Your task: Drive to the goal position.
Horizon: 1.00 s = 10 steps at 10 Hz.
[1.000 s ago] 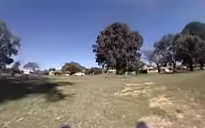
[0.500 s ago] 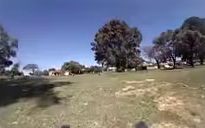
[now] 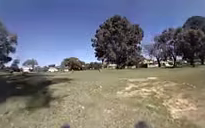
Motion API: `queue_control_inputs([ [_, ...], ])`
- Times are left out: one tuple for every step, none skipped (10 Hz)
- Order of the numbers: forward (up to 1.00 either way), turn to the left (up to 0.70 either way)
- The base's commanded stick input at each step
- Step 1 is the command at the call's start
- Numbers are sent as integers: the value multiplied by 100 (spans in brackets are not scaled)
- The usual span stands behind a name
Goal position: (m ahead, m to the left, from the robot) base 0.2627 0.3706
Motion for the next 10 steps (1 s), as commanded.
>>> queue_control_inputs([
  [70,0],
  [70,0],
  [70,0],
  [70,0],
  [70,0],
  [70,0],
  [70,0],
  [70,0],
  [70,0],
  [70,0],
])
